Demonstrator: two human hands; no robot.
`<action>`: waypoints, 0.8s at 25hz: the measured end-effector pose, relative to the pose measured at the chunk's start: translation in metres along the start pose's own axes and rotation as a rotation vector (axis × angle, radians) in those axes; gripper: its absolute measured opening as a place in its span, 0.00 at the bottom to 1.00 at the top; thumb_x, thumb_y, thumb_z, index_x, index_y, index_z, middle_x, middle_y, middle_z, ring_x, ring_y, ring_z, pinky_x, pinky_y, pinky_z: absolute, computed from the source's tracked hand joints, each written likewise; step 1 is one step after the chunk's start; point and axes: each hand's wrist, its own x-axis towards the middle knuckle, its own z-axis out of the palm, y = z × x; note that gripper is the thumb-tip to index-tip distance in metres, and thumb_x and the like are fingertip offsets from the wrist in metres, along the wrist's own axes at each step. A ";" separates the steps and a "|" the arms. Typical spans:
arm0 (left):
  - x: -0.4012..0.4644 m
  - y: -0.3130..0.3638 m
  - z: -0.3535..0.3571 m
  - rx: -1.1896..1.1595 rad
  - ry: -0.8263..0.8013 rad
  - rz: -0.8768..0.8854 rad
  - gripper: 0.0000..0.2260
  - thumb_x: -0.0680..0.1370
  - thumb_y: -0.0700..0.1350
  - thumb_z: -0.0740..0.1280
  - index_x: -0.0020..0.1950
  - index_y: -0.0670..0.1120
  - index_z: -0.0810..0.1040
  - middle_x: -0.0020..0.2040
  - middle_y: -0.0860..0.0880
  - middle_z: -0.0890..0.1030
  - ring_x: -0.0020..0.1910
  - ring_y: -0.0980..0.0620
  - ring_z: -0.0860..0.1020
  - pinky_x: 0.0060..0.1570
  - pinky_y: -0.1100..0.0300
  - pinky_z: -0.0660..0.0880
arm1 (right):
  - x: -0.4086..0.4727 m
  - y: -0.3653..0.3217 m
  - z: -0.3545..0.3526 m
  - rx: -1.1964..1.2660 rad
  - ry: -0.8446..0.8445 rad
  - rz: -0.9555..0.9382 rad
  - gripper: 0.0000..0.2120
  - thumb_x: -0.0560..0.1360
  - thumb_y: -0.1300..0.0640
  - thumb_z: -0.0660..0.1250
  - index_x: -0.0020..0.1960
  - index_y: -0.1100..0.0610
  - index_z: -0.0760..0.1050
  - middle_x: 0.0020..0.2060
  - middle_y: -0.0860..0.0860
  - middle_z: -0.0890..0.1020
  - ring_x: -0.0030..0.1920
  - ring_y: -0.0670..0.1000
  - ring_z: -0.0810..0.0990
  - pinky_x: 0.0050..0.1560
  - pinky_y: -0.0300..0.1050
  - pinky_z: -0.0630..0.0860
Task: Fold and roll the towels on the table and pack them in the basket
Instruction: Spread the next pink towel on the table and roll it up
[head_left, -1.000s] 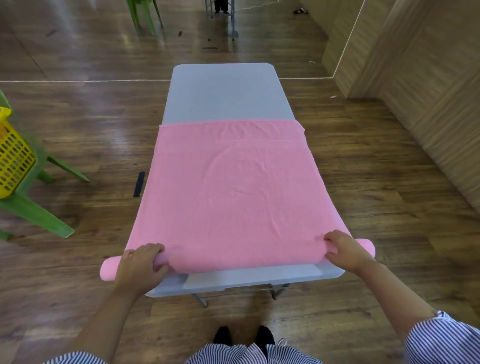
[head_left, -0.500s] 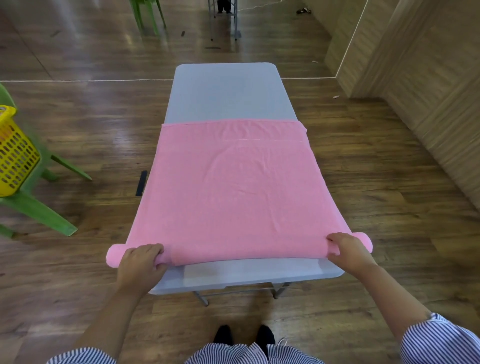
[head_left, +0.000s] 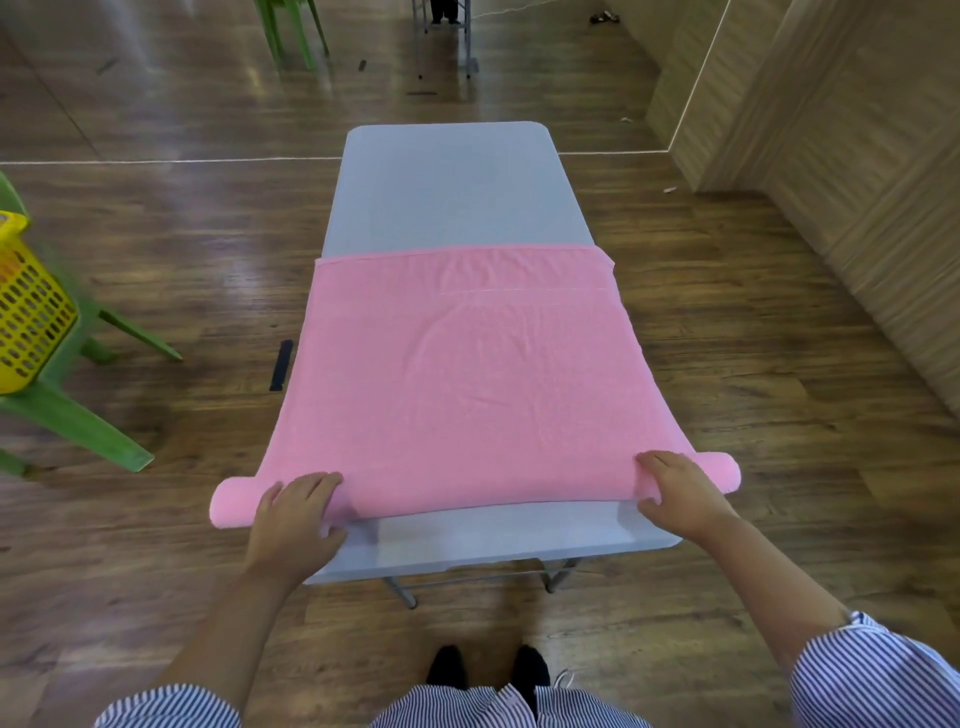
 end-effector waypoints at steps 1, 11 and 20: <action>-0.002 0.002 0.002 -0.002 -0.006 -0.011 0.24 0.62 0.46 0.71 0.57 0.43 0.81 0.52 0.46 0.83 0.49 0.42 0.81 0.52 0.41 0.74 | -0.002 0.000 0.003 -0.027 -0.012 0.002 0.27 0.70 0.59 0.67 0.68 0.59 0.68 0.62 0.54 0.75 0.60 0.57 0.72 0.64 0.48 0.66; -0.004 0.003 -0.001 0.009 0.071 0.054 0.20 0.65 0.50 0.58 0.51 0.45 0.82 0.45 0.49 0.83 0.44 0.45 0.81 0.48 0.45 0.74 | -0.001 0.001 -0.006 -0.037 -0.133 0.046 0.20 0.74 0.57 0.62 0.65 0.56 0.70 0.60 0.51 0.76 0.59 0.54 0.74 0.60 0.46 0.69; 0.002 0.030 0.013 -0.022 0.003 0.039 0.22 0.62 0.46 0.70 0.55 0.46 0.80 0.48 0.48 0.82 0.47 0.45 0.81 0.53 0.40 0.74 | 0.005 -0.024 0.016 -0.052 0.016 -0.034 0.22 0.71 0.60 0.66 0.65 0.59 0.71 0.60 0.54 0.76 0.61 0.56 0.73 0.68 0.49 0.60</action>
